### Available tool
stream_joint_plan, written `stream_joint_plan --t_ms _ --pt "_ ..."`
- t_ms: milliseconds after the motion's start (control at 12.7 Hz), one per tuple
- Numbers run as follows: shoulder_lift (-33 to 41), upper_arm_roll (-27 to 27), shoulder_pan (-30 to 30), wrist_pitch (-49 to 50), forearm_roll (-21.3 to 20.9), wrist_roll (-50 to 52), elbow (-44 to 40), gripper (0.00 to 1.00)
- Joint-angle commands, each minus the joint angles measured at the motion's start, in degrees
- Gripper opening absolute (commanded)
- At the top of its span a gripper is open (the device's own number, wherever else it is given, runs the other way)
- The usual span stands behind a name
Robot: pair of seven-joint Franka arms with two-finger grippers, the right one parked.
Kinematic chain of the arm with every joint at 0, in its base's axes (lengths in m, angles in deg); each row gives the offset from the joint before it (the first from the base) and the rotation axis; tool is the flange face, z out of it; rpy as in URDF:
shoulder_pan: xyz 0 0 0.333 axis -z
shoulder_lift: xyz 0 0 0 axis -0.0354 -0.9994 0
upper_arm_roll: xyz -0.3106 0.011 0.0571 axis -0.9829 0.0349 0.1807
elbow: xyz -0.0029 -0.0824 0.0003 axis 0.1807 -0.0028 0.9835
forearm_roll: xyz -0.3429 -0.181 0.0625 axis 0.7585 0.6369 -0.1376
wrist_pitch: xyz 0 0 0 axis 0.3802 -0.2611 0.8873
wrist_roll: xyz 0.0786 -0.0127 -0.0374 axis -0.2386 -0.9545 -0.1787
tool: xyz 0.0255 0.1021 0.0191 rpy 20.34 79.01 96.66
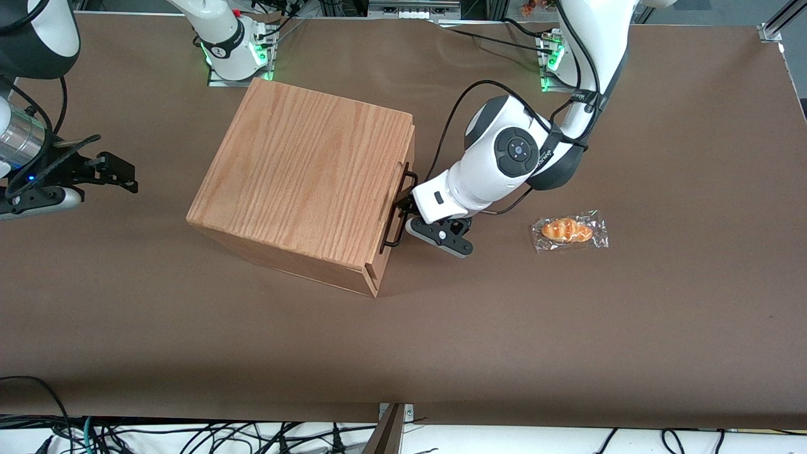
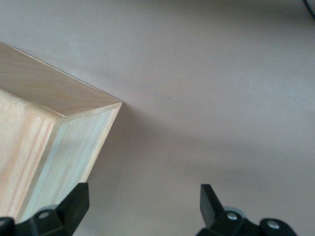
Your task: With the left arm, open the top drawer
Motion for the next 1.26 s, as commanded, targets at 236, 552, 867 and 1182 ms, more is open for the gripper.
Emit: stream_joint_plan --t_ms 236,552,867,1182 --pt "0.02 0.32 -0.02 0.62 -4.65 -0.47 -0.07 1.00" --pt "0.45 0.41 -0.20 2.29 -4.74 -0.73 0.37 1.00" --pt "0.81 0.41 -1.25 3.26 -4.65 -3.63 0.37 1.00" --pt "1.07 0.50 -1.87 3.52 -4.65 -4.69 0.37 1.00"
